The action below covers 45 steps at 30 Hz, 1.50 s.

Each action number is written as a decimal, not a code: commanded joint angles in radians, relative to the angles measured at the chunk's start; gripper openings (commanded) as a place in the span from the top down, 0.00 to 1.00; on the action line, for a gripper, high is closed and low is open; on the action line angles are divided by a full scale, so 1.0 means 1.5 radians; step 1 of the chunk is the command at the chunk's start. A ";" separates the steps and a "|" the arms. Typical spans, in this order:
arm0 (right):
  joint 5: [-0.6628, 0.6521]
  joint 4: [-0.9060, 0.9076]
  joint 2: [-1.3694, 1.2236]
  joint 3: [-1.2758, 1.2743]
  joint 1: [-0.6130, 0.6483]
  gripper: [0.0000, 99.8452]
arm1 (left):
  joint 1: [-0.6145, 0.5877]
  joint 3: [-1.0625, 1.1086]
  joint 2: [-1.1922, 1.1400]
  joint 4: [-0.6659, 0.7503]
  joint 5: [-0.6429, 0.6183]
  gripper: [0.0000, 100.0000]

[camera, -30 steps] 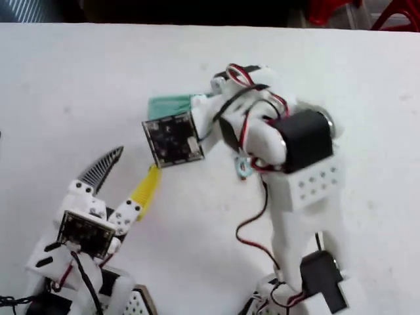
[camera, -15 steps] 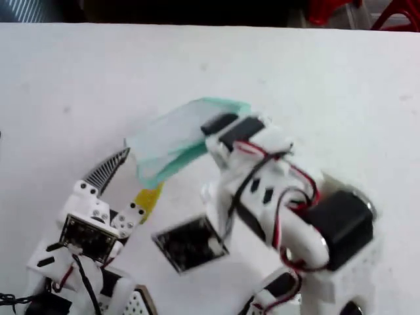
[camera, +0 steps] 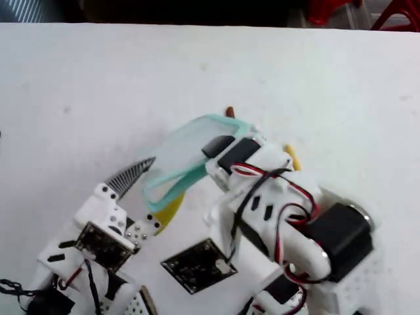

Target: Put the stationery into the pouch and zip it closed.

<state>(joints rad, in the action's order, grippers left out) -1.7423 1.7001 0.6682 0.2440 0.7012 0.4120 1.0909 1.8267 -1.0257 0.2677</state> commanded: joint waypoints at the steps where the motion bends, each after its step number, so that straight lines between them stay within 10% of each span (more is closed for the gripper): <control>1: -0.013 -0.002 -0.012 0.011 0.008 0.98 | 0.016 0.006 -0.006 0.023 0.007 0.77; 27: 0.095 0.004 -0.192 0.115 -0.015 0.98 | 0.016 0.070 -0.004 0.028 -0.048 0.98; 36: 0.277 0.004 -0.190 0.130 -0.047 0.63 | 0.015 0.076 -0.004 0.028 -0.069 0.98; 45: 0.279 0.003 -0.195 0.240 -0.101 0.72 | -0.019 0.208 -0.004 0.183 -0.071 0.98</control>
<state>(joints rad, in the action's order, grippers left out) -1.3357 1.7001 0.3736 0.5063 0.5907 0.4196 1.3042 1.8267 -0.9076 0.1726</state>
